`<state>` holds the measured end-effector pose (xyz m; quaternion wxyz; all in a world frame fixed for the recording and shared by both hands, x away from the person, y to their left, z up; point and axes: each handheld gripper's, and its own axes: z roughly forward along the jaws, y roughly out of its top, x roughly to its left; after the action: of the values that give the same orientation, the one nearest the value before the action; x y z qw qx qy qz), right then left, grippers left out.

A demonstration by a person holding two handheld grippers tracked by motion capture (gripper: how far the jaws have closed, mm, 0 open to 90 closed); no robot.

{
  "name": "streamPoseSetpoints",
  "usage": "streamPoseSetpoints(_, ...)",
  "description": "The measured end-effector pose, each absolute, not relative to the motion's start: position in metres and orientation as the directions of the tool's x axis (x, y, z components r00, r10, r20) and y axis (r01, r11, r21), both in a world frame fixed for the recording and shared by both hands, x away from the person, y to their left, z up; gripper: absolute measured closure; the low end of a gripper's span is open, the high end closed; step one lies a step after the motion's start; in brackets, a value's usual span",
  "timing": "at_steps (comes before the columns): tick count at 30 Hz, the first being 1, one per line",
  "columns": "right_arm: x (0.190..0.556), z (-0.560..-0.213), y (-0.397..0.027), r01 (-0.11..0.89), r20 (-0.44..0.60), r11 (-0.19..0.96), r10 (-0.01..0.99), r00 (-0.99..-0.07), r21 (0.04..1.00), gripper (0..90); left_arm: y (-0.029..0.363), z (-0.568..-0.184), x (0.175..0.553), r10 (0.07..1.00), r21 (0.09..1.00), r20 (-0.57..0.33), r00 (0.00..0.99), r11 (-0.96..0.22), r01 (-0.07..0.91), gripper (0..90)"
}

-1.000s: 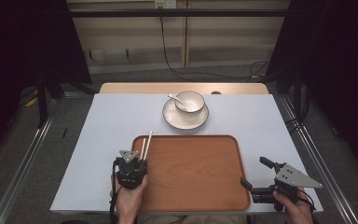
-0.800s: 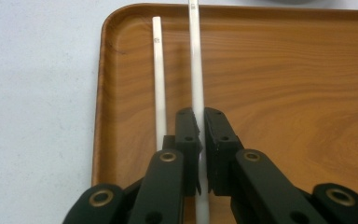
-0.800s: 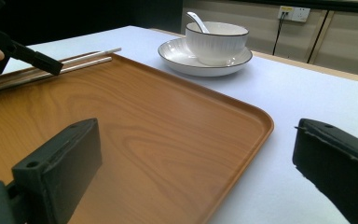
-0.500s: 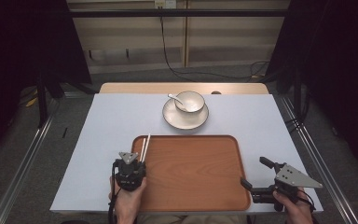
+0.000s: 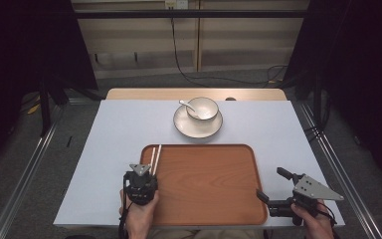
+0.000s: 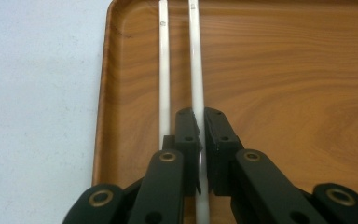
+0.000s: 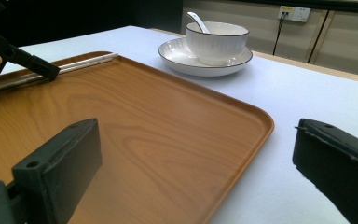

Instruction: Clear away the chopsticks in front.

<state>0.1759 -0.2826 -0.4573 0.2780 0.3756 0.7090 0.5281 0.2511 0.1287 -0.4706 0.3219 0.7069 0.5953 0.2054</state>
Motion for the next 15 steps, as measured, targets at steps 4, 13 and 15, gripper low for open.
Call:
streamPoseSetpoints(4, 0.1759, -0.4571, -0.2829, 0.236, 0.001, 0.161, 0.825, -0.566, 0.958, 0.8, 0.1289, -0.4707, 0.2507, 0.974, 0.7, -0.09, 0.209, -0.087, 0.709, 85.1)
streamPoseSetpoints(13, 0.1767, -0.4574, -0.283, 0.239, -0.002, 0.167, 0.825, -0.566, 0.957, 0.8, 0.1219, -0.4715, 0.2497, 0.976, 0.708, -0.049, 0.213, -0.117, 0.696, 84.5)
streamPoseSetpoints(15, 0.1765, -0.4575, -0.2836, 0.24, 0.005, 0.156, 0.828, -0.56, 0.958, 0.8, 0.1227, -0.4711, 0.2507, 0.975, 0.704, -0.059, 0.216, -0.113, 0.701, 84.7)
